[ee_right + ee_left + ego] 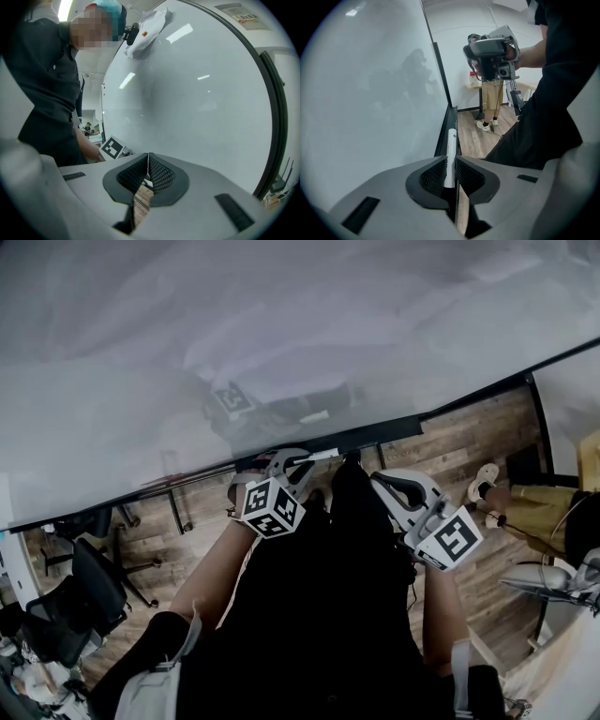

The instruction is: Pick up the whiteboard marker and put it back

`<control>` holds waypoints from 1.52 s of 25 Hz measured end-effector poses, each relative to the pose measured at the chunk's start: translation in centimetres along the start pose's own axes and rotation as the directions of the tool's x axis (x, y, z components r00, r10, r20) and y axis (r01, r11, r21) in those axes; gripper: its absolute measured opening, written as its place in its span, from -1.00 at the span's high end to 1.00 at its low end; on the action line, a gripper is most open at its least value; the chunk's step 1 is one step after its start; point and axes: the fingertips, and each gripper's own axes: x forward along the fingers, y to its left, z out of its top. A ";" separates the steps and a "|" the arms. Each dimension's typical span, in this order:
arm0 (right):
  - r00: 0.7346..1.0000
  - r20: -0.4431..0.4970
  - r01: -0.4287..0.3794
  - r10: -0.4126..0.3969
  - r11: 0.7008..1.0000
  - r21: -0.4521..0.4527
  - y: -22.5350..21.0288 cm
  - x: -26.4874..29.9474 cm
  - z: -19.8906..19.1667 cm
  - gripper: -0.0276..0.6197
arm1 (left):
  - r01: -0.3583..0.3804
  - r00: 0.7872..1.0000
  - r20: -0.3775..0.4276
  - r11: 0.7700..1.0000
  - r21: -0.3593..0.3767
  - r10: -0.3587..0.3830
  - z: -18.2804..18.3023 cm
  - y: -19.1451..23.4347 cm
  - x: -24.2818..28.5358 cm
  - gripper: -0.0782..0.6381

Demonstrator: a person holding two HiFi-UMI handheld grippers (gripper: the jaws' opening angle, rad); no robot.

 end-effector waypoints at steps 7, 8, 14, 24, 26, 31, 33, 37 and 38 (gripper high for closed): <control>1.000 -0.013 -0.008 0.008 1.000 -0.006 0.2 0.0 -0.3 0.85 | -0.008 0.999 -0.038 1.000 -0.019 0.007 -0.6 0.1 0.4 0.59; 1.000 -0.016 -0.011 0.011 1.000 -0.009 0.4 0.1 -0.3 0.85 | -0.008 0.999 -0.045 1.000 -0.020 0.007 -0.7 0.0 0.4 0.59; 1.000 -0.019 -0.015 0.014 1.000 -0.008 0.6 0.1 -0.3 0.85 | -0.010 0.998 -0.069 0.999 -0.033 0.008 -1.1 0.1 0.7 0.59; 1.000 -0.021 -0.012 0.012 1.000 0.000 0.7 0.3 -0.6 0.85 | -0.011 0.997 -0.080 0.999 -0.039 0.008 -1.4 0.1 0.9 0.58; 1.000 -0.027 -0.016 0.016 1.000 -0.001 0.7 0.4 -0.9 0.85 | -0.009 0.997 -0.081 0.999 -0.036 0.006 -1.4 0.1 0.9 0.57; 0.999 -0.026 -0.019 0.019 1.000 0.003 0.7 0.6 -1.0 0.85 | -0.004 0.997 -0.081 0.999 -0.044 0.001 -1.4 0.2 0.9 0.57; 0.999 -0.026 -0.018 0.018 1.000 0.003 0.6 0.6 -1.0 0.85 | -0.003 0.997 -0.084 0.999 -0.041 0.000 -1.4 0.3 0.9 0.57; 0.999 -0.027 -0.017 0.017 1.000 0.002 0.6 0.6 -1.1 0.85 | -0.009 0.997 -0.079 0.999 -0.038 0.006 -1.4 0.1 0.8 0.56; 1.000 -0.026 -0.017 0.017 1.000 0.002 0.6 0.6 -1.1 0.85 | -0.012 0.997 -0.076 0.999 -0.039 0.008 -1.3 0.1 0.7 0.56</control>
